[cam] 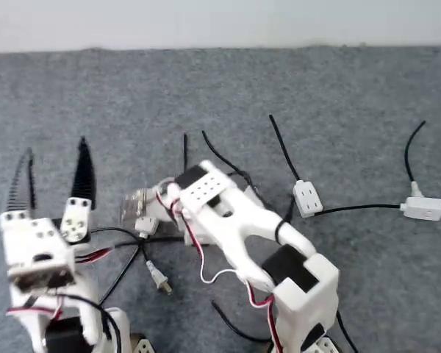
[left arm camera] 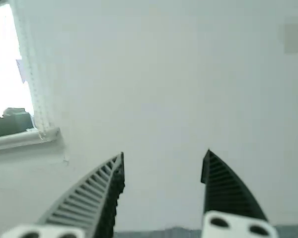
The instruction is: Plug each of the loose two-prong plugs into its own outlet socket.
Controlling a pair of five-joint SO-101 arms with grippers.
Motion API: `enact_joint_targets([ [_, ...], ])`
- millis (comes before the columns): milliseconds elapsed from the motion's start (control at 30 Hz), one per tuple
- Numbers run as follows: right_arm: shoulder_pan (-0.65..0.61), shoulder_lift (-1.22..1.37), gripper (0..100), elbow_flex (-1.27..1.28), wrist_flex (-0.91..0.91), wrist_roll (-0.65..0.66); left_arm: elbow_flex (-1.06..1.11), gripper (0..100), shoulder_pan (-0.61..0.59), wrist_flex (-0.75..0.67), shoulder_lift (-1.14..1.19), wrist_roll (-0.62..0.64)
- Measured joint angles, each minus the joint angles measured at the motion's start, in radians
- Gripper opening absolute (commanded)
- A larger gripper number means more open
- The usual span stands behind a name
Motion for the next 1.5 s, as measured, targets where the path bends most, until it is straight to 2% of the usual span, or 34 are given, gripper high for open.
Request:
enact_joint_targets([
  [133, 0.003, -0.095, 1.0, -0.112, 0.126, -0.021, -0.118, 25, -0.057, 0.023, -0.002, 0.000],
  [267, 0.014, -0.204, 1.0, -0.229, 0.206, -0.101, -0.206, 25, -0.077, 0.080, -0.002, 0.006],
  [600, 0.095, -0.491, 1.0, -0.517, 0.226, -0.371, -0.466, 25, -0.075, 0.250, -0.002, 0.157],
  [700, 0.089, -0.588, 1.0, -0.577, 0.199, -0.454, -0.488, 25, 0.003, 0.304, -0.002, 0.172],
  [867, 0.094, -0.744, 0.9, -0.605, 0.132, -0.563, -0.476, 25, 0.229, 0.417, -0.002, 0.172],
  [1000, 0.058, -0.830, 0.9, -0.605, 0.130, -0.595, -0.414, 25, 0.325, 0.419, -0.002, 0.137],
  [1200, -0.095, -0.891, 0.9, -0.605, 0.161, -0.600, -0.236, 25, 0.454, 0.318, -0.002, 0.084],
  [1500, -0.117, -0.884, 0.9, -0.605, 0.163, -0.600, -0.204, 25, 0.608, 0.339, -0.002, 0.077],
])
